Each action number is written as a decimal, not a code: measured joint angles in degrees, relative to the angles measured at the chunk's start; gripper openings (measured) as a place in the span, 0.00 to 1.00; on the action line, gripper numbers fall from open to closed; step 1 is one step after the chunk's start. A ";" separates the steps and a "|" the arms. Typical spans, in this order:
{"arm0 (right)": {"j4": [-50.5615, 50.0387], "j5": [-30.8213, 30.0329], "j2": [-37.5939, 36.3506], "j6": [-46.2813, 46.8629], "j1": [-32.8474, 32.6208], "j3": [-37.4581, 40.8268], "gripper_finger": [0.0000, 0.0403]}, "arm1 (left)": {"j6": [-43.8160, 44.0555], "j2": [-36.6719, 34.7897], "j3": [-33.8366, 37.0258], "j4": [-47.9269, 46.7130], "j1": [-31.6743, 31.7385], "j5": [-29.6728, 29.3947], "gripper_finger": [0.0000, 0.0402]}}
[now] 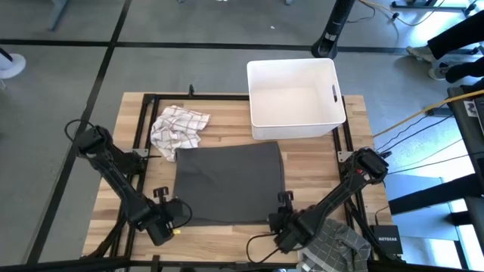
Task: Fold towel
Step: Fold the gray towel
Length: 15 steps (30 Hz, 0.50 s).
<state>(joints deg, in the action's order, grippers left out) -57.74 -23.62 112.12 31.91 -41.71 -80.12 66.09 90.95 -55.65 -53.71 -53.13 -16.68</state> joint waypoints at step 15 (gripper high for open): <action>-27.02 -32.24 -12.91 9.79 0.13 -13.90 0.02 | -2.13 -15.62 -19.68 -23.30 0.51 -44.81 0.01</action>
<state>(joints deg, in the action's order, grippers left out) -84.75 -55.86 99.21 41.70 -41.59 -94.02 63.96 75.33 -75.33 -77.02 -52.63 -61.49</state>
